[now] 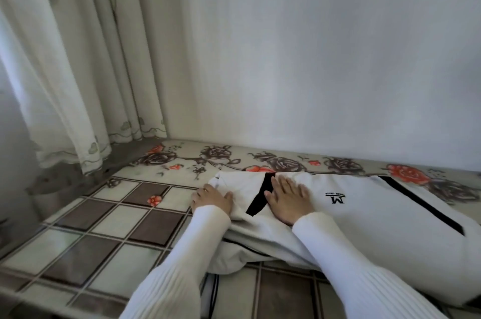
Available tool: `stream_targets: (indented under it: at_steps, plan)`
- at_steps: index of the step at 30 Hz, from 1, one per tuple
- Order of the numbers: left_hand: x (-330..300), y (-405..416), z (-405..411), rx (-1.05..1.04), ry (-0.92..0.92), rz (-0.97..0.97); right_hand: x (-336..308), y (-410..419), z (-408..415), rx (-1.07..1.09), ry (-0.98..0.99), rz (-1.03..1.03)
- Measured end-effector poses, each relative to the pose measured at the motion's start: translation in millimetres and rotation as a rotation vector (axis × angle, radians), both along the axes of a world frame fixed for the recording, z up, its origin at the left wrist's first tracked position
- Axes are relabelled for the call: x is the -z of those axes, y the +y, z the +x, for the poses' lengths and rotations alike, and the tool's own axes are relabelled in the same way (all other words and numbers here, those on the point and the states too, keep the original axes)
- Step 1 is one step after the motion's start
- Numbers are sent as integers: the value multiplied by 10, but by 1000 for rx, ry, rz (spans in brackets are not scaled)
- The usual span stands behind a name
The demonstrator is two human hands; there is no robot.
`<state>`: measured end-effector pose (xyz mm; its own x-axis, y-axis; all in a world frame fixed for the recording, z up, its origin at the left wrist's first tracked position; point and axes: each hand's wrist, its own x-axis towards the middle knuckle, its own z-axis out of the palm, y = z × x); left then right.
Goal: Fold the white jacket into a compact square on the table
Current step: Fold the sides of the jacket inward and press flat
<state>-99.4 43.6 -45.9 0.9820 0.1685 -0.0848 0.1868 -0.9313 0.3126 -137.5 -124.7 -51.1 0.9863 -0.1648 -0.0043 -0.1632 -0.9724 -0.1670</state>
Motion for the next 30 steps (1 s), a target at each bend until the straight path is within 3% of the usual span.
stream_targets:
  at_steps: [4,9,19,30]
  plan:
    - [-157,98,153,26,96,-104,-55,-10,-17,2,-25,54]
    - [-235,151,172,80,199,-92,-170,-38,-20,54,-45,95]
    - [-274,135,59,125,199,-64,-293,-225,-145,165,86,-39]
    - [-726,166,129,251,158,-63,-76,-294,-232,169,16,237]
